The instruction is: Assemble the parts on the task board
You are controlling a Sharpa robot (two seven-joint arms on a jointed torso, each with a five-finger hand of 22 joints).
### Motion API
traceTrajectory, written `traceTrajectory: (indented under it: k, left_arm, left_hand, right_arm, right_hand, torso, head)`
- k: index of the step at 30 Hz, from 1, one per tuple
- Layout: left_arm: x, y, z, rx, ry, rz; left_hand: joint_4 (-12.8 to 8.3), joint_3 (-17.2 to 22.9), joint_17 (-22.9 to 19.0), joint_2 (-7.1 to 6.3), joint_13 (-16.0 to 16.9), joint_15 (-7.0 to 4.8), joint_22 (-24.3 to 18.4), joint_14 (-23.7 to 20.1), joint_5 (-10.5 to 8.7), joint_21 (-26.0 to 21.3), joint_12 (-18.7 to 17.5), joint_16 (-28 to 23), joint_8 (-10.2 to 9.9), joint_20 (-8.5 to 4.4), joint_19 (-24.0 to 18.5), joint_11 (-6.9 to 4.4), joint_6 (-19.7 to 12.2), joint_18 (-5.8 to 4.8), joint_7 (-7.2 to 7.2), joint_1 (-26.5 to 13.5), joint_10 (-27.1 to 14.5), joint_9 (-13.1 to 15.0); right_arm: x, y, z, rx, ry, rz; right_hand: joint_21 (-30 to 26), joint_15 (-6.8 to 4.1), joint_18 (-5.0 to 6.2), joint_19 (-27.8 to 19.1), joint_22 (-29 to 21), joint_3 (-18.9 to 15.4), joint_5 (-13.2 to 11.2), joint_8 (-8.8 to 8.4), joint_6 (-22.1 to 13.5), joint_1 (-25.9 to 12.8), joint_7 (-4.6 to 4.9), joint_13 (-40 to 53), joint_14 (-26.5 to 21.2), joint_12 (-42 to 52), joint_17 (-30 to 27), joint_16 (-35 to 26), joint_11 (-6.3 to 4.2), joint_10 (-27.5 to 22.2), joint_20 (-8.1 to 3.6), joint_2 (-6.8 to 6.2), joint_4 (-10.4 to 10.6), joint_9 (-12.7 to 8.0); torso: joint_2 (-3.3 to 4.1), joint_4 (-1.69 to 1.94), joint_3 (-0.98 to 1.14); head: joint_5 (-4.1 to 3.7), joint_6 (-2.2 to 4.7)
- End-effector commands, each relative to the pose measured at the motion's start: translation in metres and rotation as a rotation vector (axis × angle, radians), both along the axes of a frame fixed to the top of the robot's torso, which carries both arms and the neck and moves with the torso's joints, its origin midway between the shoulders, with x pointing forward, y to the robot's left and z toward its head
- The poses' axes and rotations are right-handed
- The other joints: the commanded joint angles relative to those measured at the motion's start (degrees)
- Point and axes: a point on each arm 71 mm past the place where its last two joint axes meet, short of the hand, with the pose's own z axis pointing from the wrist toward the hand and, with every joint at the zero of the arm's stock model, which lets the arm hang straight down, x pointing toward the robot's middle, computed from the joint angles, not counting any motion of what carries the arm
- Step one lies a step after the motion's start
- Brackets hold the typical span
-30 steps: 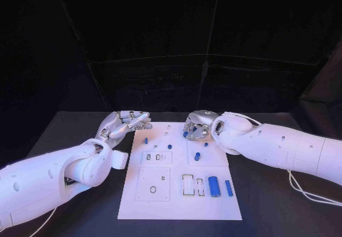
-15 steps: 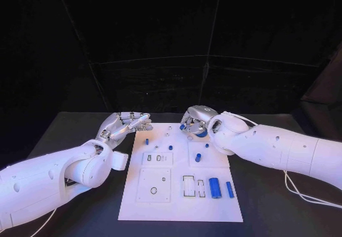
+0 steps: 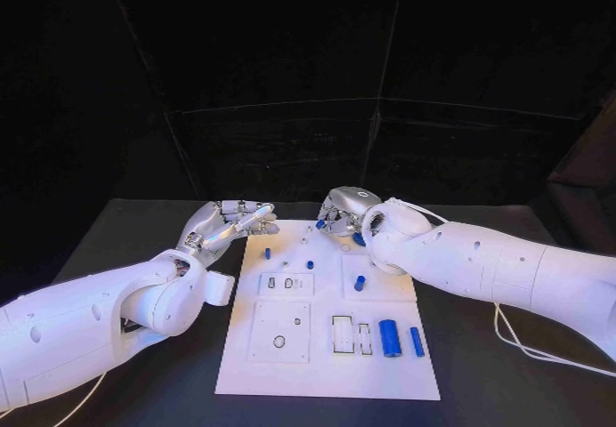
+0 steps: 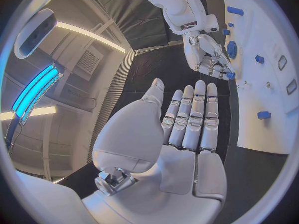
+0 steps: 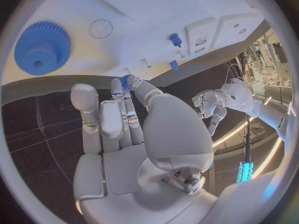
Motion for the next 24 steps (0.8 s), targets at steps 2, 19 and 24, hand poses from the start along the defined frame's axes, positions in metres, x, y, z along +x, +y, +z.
traceTrajectory:
  k: [2, 19, 24]
  left_arm:
    - [-0.001, -0.002, 0.002, -0.005, -0.007, -0.017]
    - [-0.002, -0.002, 0.002, -0.006, -0.006, -0.019]
    - [-0.002, -0.002, 0.003, -0.007, -0.006, -0.022]
  left_hand:
    - [-0.33, -0.04, 0.05, 0.09, -0.07, -0.09, -0.05, 0.28, 0.04, -0.30, -0.36, -0.37, -0.22, 0.03, 0.35, 0.00, 0.32, 0.38, 0.05, 0.63, 0.27, -0.08]
    - [-0.39, -0.05, 0.06, 0.09, -0.08, -0.09, -0.08, 0.31, 0.03, -0.33, -0.39, -0.40, -0.26, 0.02, 0.37, -0.01, 0.36, 0.39, 0.03, 0.62, 0.31, -0.08]
    - [-0.41, -0.06, 0.06, 0.09, -0.08, -0.09, -0.09, 0.31, 0.03, -0.33, -0.40, -0.41, -0.27, 0.02, 0.38, -0.02, 0.37, 0.39, 0.03, 0.62, 0.31, -0.08]
  right_arm:
    - [0.003, 0.003, 0.000, -0.012, 0.018, -0.008]
    - [0.008, 0.015, -0.002, -0.017, 0.023, -0.024]
    - [0.009, 0.019, -0.002, -0.021, 0.026, -0.027]
  right_hand:
    - [0.31, -0.44, -1.05, 0.34, 0.11, 0.02, -0.30, -0.10, 0.54, -0.54, -0.39, 0.05, 1.60, -0.24, 0.04, 0.41, 0.11, 0.07, -0.13, 0.09, 0.44, 0.91]
    - [0.48, -0.35, -1.07, 0.26, 0.26, 0.17, -0.45, -0.34, 0.23, -0.64, -0.25, 0.04, 1.54, -0.52, -0.02, 0.47, 0.24, -0.23, -0.09, -0.03, 0.90, 0.88]
    - [0.48, -0.35, -1.07, 0.26, 0.26, 0.17, -0.45, -0.34, 0.23, -0.64, -0.25, 0.04, 1.54, -0.52, -0.02, 0.47, 0.24, -0.23, -0.09, -0.03, 0.90, 0.88]
  torso:
    - [0.11, 0.03, -0.05]
    - [0.16, 0.01, -0.02]
    - [0.25, -0.03, -0.04]
  head:
    - [0.07, -0.15]
    - [0.42, -0.41]
    - [0.59, -0.42]
